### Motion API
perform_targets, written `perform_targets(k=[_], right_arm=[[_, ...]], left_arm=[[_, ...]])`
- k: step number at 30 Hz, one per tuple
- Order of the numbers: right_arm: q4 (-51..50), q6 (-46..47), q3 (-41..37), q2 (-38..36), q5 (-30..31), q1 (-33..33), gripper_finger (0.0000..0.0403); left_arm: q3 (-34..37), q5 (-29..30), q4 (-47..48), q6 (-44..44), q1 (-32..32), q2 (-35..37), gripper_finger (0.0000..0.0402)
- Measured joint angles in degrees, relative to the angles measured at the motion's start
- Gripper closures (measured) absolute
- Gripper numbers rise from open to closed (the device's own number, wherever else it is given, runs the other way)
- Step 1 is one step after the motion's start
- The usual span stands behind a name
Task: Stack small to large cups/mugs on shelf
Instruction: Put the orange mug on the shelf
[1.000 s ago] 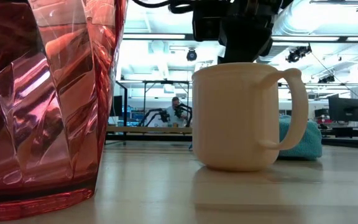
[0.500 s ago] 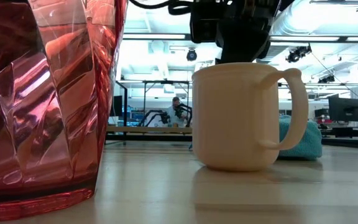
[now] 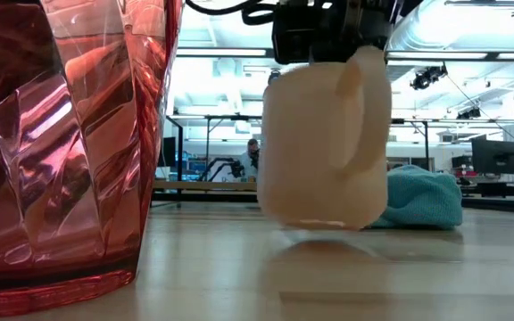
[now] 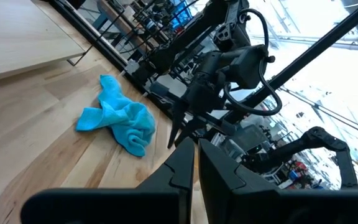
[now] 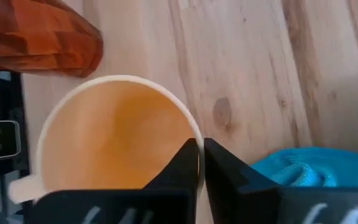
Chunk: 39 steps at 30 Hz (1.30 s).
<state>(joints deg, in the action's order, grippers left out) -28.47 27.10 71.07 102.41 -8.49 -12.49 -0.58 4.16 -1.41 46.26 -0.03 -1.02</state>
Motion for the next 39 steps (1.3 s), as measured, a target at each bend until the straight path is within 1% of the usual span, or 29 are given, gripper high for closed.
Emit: perform_targets(k=[12, 15, 19, 23, 29, 33, 35, 39], right_arm=[[-1.6, 2.69, 0.18, 0.02, -1.54, 1.49, 0.0401], [-5.29, 2.27, 2.1, 0.02, -1.5, 1.74, 0.0402], [-11.55, -0.8, 5.75, 0.02, -1.01, 2.45, 0.0402], [-16.49, -3.07, 10.11, 0.02, 0.67, 3.8, 0.0402], [-28.33, -8.47, 17.88, 0.0, 2.95, 6.82, 0.0402], [-35.7, -12.7, 22.36, -0.02, 6.08, 9.61, 0.0403], [-37.72, -14.66, 23.81, -0.07, 7.29, 11.24, 0.0403], [-38.31, -18.2, 24.77, -0.09, 8.1, 14.83, 0.0403]], left_arm=[[0.02, 0.0, 0.02, -0.15, 0.0, 0.0, 0.0389], [0.0, 0.0, 0.02, -0.15, 0.0, 0.0, 0.0389], [0.01, 0.0, 0.02, -0.53, 0.02, 0.0, 0.0389], [0.0, 0.0, 0.02, -0.84, 0.02, 0.0, 0.0389], [0.0, -0.01, 0.02, -0.84, 0.02, 0.0, 0.0389], [0.0, -0.01, 0.01, -0.84, 0.01, 0.0, 0.0389], [0.0, -0.02, 0.02, -0.85, 0.02, 0.0, 0.0389], [0.0, -0.02, 0.02, -0.85, 0.0, 0.0, 0.0389]])
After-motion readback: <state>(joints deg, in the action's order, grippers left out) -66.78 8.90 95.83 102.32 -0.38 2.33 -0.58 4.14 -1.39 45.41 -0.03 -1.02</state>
